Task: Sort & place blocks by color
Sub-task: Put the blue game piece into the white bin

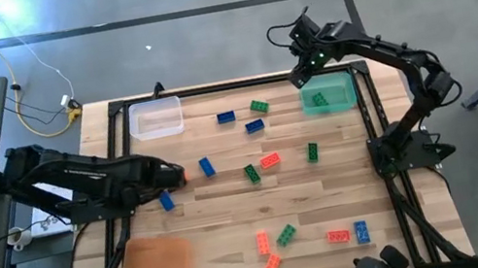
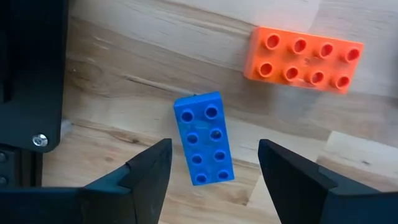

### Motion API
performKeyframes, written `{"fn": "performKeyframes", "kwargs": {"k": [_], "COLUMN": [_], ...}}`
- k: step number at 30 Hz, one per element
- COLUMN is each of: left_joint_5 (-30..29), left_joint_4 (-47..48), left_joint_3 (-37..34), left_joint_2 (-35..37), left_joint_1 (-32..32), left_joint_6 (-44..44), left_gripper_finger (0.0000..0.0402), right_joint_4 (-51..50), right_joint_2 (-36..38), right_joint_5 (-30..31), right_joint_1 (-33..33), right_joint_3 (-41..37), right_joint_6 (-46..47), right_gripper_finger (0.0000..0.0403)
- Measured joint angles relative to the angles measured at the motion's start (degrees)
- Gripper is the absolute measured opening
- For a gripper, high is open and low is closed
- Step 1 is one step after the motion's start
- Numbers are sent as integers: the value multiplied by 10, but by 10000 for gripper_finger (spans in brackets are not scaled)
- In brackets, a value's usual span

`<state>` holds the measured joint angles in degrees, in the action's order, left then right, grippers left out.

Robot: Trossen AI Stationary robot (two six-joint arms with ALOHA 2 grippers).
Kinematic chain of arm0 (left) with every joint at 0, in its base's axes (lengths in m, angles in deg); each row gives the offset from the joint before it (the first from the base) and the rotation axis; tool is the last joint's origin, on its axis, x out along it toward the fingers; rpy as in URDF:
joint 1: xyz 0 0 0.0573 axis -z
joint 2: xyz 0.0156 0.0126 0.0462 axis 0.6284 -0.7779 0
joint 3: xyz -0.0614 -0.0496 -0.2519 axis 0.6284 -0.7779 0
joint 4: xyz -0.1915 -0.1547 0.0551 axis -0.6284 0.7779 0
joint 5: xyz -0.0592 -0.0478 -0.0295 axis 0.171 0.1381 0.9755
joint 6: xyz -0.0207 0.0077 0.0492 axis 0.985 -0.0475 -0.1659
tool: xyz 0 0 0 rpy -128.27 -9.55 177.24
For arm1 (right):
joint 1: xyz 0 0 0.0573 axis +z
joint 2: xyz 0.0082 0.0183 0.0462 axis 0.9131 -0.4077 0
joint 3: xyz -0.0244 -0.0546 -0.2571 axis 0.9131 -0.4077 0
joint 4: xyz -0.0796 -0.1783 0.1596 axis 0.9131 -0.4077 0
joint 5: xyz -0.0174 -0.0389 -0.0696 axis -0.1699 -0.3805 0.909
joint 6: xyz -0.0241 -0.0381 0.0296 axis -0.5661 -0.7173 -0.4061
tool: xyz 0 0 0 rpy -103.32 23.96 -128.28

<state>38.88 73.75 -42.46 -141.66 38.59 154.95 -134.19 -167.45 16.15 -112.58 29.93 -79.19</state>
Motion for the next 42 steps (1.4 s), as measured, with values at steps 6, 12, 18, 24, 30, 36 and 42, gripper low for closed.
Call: {"fn": "performKeyframes", "kwargs": {"k": [6,12,18,24,30,36,42], "left_joint_5": [43,58,49,44,44,44,43], "left_joint_4": [-7,-24,-40,-40,-42,-56,-62], "left_joint_3": [0,0,0,0,0,0,0], "left_joint_2": [-19,-36,-55,-81,-106,-129,-160], "left_joint_1": [0,0,0,0,0,0,0], "left_joint_6": [55,76,76,73,73,73,63], "left_gripper_finger": [227,227,227,227,227,227,227], "right_joint_4": [0,0,1,1,1,1,0], "right_joint_2": [0,0,0,0,0,0,0], "right_joint_5": [1,2,2,2,2,0,0], "right_joint_1": [13,21,21,21,21,21,21], "right_joint_3": [0,0,0,0,0,0,0], "right_joint_6": [-10,-15,-22,-21,-19,-22,-22], "right_gripper_finger": [211,211,211,211,211,211,211]}}
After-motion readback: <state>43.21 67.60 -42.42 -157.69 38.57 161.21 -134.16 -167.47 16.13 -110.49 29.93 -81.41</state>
